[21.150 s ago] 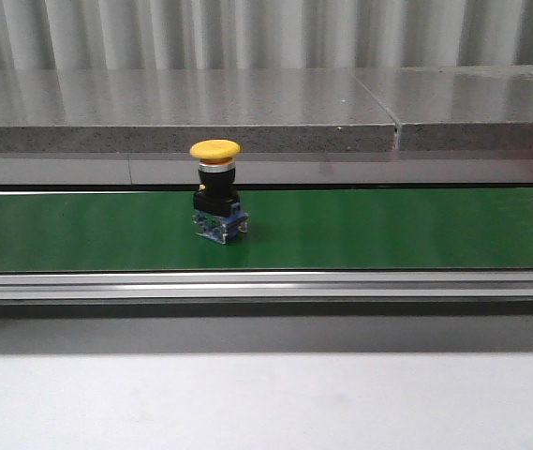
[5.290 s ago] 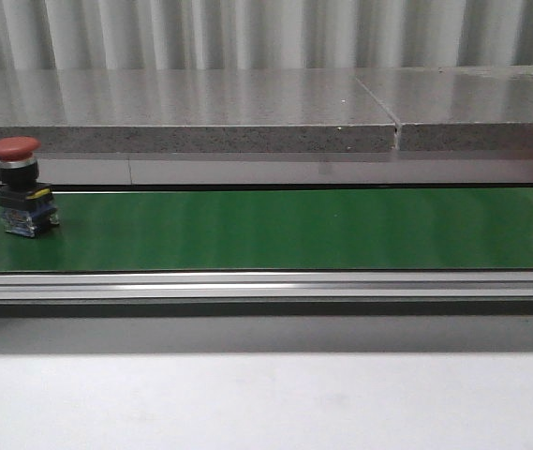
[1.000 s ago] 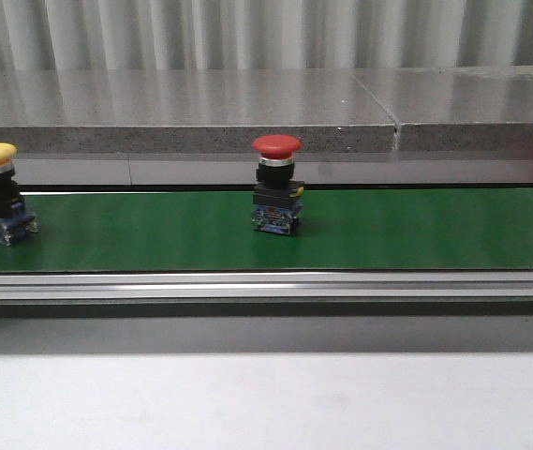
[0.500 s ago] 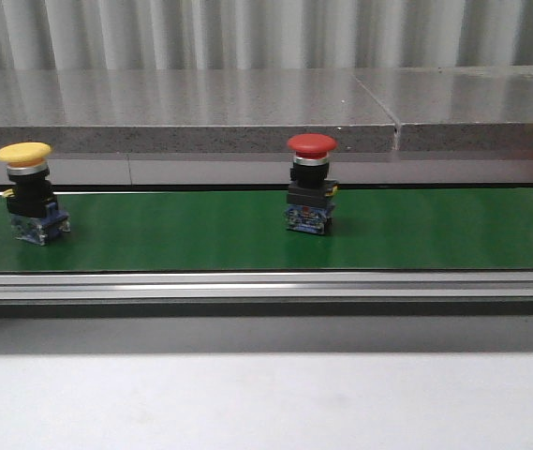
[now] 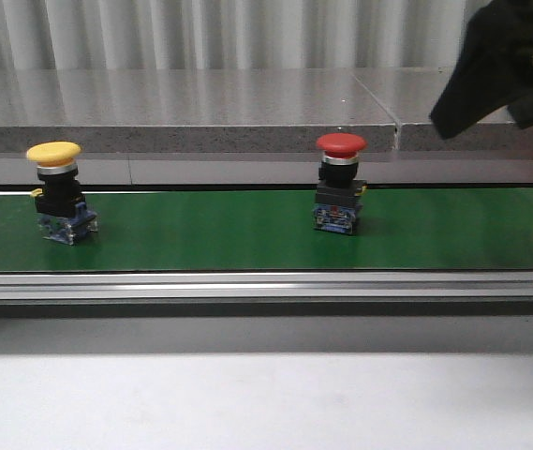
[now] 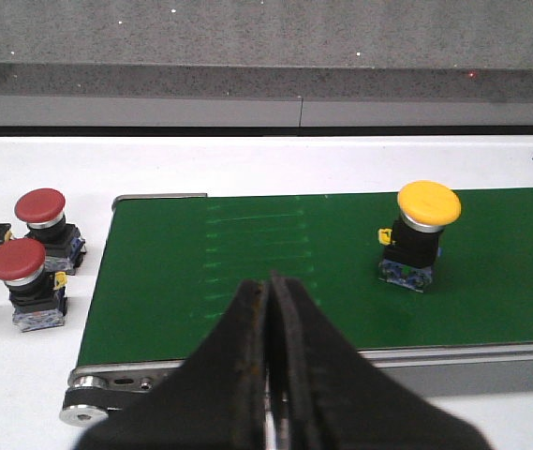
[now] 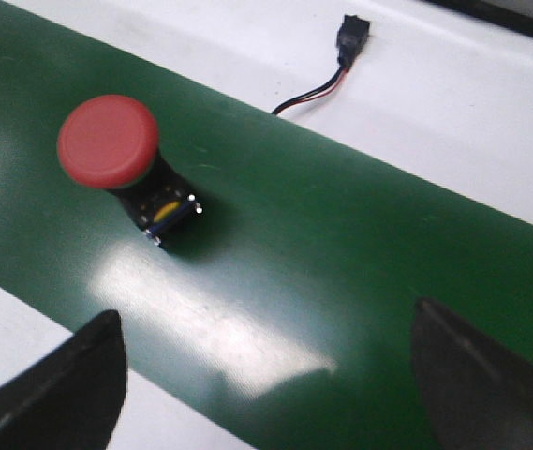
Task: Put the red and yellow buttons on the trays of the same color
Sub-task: 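Grasp the red button at the belt's far end with the right gripper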
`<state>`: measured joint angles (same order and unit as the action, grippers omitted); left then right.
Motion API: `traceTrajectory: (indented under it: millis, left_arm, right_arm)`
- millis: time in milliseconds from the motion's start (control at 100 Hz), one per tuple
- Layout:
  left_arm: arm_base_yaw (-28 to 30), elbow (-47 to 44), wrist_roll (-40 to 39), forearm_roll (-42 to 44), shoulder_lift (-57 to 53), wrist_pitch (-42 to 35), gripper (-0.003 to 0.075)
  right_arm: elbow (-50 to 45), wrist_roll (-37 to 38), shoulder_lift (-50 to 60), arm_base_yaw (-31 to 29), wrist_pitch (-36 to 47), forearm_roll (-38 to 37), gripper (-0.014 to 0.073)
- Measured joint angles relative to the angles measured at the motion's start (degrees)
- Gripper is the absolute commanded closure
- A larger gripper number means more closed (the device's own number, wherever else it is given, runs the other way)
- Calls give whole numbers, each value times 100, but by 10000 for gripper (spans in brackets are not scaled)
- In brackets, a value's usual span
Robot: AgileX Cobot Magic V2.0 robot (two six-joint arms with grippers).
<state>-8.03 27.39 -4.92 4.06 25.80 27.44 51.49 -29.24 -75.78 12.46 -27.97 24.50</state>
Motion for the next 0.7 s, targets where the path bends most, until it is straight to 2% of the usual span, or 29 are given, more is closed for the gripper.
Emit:
traceTrajectory:
  millis: [230,530,630,700]
  left_arm:
    - [0,0,0,0,0,0,741]
    - [0,0,0,0,0,-7,741]
    - [0,0,0,0,0,-7,741]
    - [0,0,0,0,0,-7,741]
  right_arm:
    - [654,-2,-1064,359,-1,0,-17]
    - [1158,-11,-1687,521,-1,11,-15]
    - [1219,-11,-1811,521,39,11,71]
    - [1232,-11,-1835,521,56,11,196]
